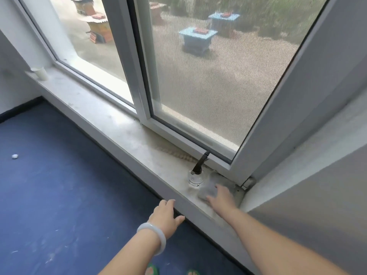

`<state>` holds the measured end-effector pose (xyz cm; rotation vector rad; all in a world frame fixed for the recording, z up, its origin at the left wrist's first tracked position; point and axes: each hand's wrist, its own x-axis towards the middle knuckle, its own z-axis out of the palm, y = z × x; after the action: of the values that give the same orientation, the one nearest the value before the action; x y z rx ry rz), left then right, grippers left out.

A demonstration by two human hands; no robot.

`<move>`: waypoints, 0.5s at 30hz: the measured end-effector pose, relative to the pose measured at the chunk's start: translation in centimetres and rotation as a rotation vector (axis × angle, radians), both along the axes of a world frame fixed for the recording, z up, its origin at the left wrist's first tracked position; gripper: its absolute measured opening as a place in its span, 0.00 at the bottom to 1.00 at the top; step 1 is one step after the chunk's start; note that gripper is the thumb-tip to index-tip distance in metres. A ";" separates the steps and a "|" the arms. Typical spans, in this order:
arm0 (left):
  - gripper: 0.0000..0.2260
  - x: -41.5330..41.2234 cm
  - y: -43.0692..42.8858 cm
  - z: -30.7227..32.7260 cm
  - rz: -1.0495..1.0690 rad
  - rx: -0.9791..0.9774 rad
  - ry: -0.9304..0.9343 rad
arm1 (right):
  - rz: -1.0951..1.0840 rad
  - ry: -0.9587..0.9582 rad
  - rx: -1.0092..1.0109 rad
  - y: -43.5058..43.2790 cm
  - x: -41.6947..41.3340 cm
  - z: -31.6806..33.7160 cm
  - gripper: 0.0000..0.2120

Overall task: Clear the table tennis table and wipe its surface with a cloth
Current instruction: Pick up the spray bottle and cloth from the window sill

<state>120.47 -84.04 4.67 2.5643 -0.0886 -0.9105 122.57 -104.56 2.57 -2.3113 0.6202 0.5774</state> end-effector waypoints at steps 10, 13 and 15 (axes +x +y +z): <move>0.26 5.3 0.1 -4.5 -0.116 -0.070 0.005 | 0.057 0.036 -0.349 0.6 2.8 -4.9 0.34; 0.26 5.3 0.2 -5.6 -0.134 -0.082 0.031 | 0.012 -0.037 -0.356 0.5 2.2 -5.7 0.31; 0.25 5.2 0.2 -5.9 -0.150 -0.082 0.046 | -0.026 -0.066 -0.304 0.3 1.9 -6.1 0.29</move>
<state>125.65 -83.81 -1.27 2.4851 -0.3027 -0.9988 124.47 -104.26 -3.51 -2.5885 0.7478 0.4154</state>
